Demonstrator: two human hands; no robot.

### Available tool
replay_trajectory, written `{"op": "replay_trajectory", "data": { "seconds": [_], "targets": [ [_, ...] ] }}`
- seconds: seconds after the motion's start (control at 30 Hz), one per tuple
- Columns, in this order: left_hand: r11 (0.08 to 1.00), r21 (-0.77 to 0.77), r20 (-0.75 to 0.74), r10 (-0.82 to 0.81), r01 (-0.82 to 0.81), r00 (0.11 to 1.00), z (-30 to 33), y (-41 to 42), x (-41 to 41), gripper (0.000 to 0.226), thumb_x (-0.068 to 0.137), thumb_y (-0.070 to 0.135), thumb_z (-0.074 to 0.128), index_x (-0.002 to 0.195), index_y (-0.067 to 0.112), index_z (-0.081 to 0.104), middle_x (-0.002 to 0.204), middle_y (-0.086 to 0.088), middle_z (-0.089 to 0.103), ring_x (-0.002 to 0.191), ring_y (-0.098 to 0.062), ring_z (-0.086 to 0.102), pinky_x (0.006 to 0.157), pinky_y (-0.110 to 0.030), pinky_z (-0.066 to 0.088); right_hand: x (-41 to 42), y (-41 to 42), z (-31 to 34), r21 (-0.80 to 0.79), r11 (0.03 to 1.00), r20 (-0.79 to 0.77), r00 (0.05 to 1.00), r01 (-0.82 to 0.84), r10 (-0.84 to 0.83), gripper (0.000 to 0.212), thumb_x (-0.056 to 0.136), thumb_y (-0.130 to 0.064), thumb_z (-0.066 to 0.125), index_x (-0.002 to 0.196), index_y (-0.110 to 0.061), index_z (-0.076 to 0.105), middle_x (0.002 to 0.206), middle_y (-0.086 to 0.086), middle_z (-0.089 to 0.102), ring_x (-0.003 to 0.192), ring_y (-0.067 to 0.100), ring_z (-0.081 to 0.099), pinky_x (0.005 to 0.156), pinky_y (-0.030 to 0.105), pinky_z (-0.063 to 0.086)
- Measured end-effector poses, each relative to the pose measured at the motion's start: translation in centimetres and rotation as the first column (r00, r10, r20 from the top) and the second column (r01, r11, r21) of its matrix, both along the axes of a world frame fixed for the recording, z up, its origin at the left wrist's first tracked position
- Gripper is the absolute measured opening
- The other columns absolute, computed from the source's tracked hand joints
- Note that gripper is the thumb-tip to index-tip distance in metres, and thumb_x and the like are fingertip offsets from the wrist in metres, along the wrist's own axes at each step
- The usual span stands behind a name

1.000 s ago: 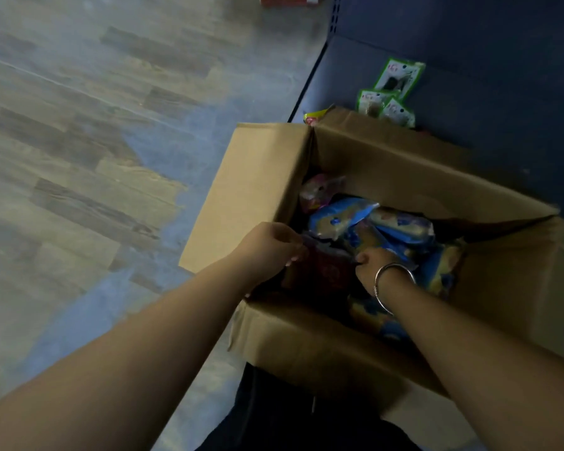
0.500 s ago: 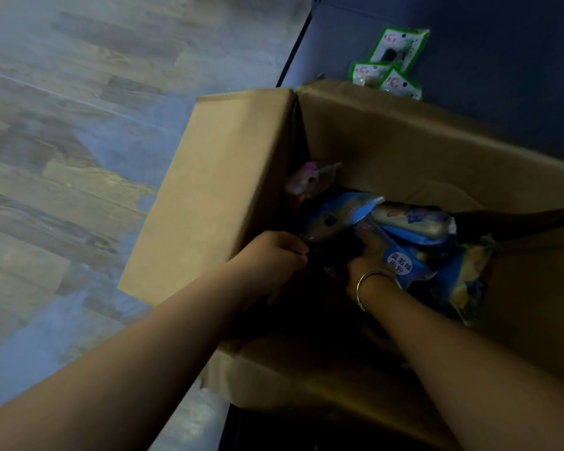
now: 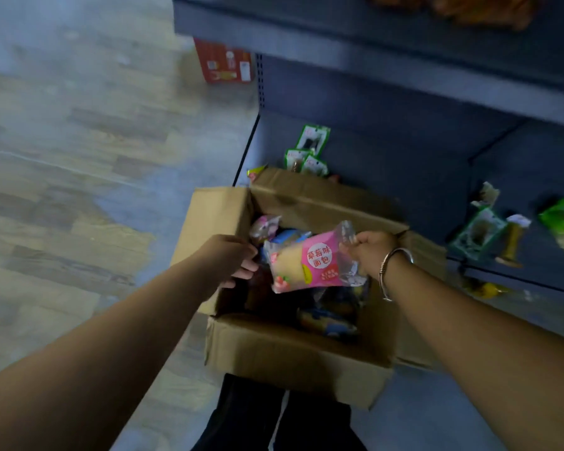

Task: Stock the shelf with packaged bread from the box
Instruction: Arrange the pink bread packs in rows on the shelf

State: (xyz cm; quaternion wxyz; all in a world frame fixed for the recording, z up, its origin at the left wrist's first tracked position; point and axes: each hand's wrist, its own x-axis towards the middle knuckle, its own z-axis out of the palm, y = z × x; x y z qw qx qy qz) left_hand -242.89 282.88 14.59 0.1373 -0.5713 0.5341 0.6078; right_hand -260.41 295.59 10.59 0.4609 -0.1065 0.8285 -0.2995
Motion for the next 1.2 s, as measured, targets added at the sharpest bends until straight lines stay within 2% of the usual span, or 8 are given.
{"op": "replay_trajectory", "data": {
  "seconds": [0.17,0.33,0.4,0.47,0.57,0.7,0.93,1.2],
  "targets": [
    [0.990,-0.139,-0.023,0.005,-0.008,1.000,12.7,-1.6,-1.9,0.018,0.093,0.010,0.044,0.081,0.015,0.058,0.083,-0.009,0.062,0.074,-0.018,0.057,0.063,-0.022,0.033,-1.8,-0.5,14.0,-0.175,0.981,-0.003,0.996,0.084,-0.086,0.036,0.085,-0.003,0.063,0.053,-0.012,0.048,0.033,-0.009,0.048,0.051,0.010,0.040,0.045,0.016,0.038],
    [0.970,-0.226,-0.193,0.044,-0.088,0.980,24.7,-2.0,-4.0,0.014,0.094,0.014,0.048,0.097,0.013,0.061,0.098,-0.013,0.057,0.078,-0.021,0.052,0.064,-0.026,0.033,-3.2,0.2,27.3,-0.340,0.936,0.018,0.996,0.088,-0.087,0.025,0.086,-0.005,0.063,0.062,-0.011,0.055,0.065,0.005,0.052,0.062,0.014,0.047,0.053,0.020,0.043],
    [0.963,-0.221,-0.321,0.081,-0.157,0.944,29.3,-1.7,-4.7,0.029,0.094,0.011,0.047,0.122,0.010,0.055,0.103,-0.013,0.056,0.090,-0.025,0.052,0.072,-0.031,0.036,-3.8,0.5,32.0,-0.386,0.917,0.010,0.995,0.095,-0.098,0.008,0.085,-0.005,0.063,0.077,-0.004,0.065,0.075,0.006,0.057,0.071,0.017,0.052,0.061,0.023,0.045],
    [0.959,-0.238,-0.413,0.043,-0.153,0.910,33.8,-1.3,-5.3,0.034,0.094,0.009,0.047,0.127,0.011,0.052,0.102,-0.011,0.060,0.094,-0.026,0.054,0.072,-0.032,0.040,-4.5,0.8,36.4,-0.423,0.897,0.001,0.990,0.127,-0.140,0.014,0.086,-0.003,0.061,0.098,0.003,0.066,0.091,0.009,0.057,0.087,0.022,0.051,0.069,0.028,0.044],
    [0.956,-0.278,-0.488,-0.062,-0.088,0.871,40.1,-0.9,-6.2,0.031,0.085,0.006,0.061,0.115,0.012,0.057,0.094,-0.008,0.065,0.083,-0.022,0.062,0.064,-0.030,0.055,-5.7,1.6,42.3,-0.501,0.852,0.031,0.986,0.156,-0.162,0.016,0.087,0.001,0.058,0.076,-0.011,0.061,0.082,0.006,0.061,0.076,0.020,0.057,0.059,0.023,0.049],
    [0.888,-0.459,-0.486,-0.253,0.001,0.837,47.3,-0.8,-7.5,0.011,0.079,-0.002,0.066,0.079,0.009,0.066,0.059,0.002,0.067,0.050,-0.008,0.062,0.042,-0.016,0.049,-7.4,2.7,48.9,-0.611,0.780,0.039,0.989,0.137,-0.143,0.011,0.086,0.003,0.059,0.083,-0.008,0.063,0.079,0.010,0.062,0.073,0.023,0.057,0.067,0.029,0.048],
    [0.654,-0.742,-0.449,-0.323,-0.147,0.833,55.0,-1.0,-11.0,0.025,0.078,-0.004,0.067,0.060,0.013,0.062,0.054,0.000,0.060,0.050,-0.011,0.056,0.044,-0.020,0.047,-9.7,3.4,55.8,-0.744,0.665,-0.012,0.992,0.073,-0.123,0.013,0.087,-0.009,0.060,0.075,-0.014,0.059,0.077,0.005,0.059,0.069,0.015,0.054,0.062,0.021,0.050],
    [0.500,-0.855,-0.390,-0.439,-0.141,0.809,58.9,-3.0,-15.2,0.029,0.079,-0.007,0.060,0.059,0.014,0.061,0.062,0.000,0.058,0.058,-0.011,0.051,0.059,-0.023,0.045,-12.1,3.0,57.7,-0.660,0.752,-0.020,1.000,-0.008,-0.007,0.025,0.082,0.007,0.059,0.096,-0.013,0.055,0.103,0.007,0.059,0.101,0.022,0.056,0.073,0.029,0.047]
  ]
}}
